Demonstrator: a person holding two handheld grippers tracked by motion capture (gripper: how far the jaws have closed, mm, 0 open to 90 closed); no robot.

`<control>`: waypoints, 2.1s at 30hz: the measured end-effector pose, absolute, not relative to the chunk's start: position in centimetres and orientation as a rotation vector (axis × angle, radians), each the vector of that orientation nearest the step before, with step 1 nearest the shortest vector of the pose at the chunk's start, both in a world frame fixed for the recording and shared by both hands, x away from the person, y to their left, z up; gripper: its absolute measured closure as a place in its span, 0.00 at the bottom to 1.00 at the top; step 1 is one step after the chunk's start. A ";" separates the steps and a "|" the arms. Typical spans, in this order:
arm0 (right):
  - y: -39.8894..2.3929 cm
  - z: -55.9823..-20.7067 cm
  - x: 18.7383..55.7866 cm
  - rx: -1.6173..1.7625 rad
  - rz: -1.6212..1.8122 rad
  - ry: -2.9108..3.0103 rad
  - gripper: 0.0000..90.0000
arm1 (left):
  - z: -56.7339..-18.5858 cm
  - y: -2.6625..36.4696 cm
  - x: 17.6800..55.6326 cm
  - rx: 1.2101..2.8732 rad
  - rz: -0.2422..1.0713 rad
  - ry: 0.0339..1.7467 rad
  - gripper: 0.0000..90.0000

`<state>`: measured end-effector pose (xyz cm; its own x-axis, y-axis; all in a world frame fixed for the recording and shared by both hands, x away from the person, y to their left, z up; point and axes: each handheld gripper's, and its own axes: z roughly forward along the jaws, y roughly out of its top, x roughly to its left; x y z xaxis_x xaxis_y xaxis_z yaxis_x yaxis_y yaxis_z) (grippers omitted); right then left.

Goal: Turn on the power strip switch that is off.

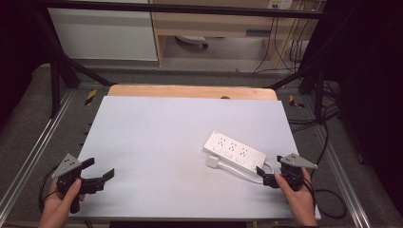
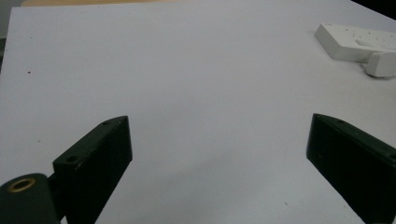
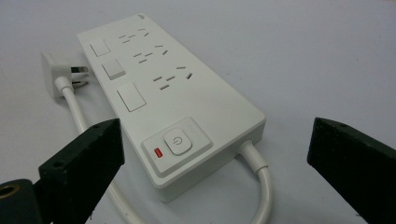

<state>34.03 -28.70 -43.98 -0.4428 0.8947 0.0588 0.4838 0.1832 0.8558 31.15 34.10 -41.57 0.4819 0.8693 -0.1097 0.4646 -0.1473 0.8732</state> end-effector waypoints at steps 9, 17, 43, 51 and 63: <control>-28.7 -43.5 33.7 1.294 1.200 2.013 0.04 | -41.6 34.1 31.2 1.782 0.532 1.130 0.08; -28.6 -42.8 33.3 1.287 1.232 1.993 0.04 | -41.6 34.1 31.2 1.783 0.532 1.128 0.07; -26.2 -38.8 34.0 1.222 1.333 1.943 0.04 | -41.7 34.0 31.1 1.788 0.526 1.132 0.07; -25.5 -38.3 34.6 1.216 1.342 1.964 0.06 | -41.7 34.0 31.2 1.791 0.527 1.132 0.07; -24.5 -37.7 35.7 1.192 1.333 1.977 0.06 | -41.7 34.0 31.2 1.792 0.525 1.135 0.07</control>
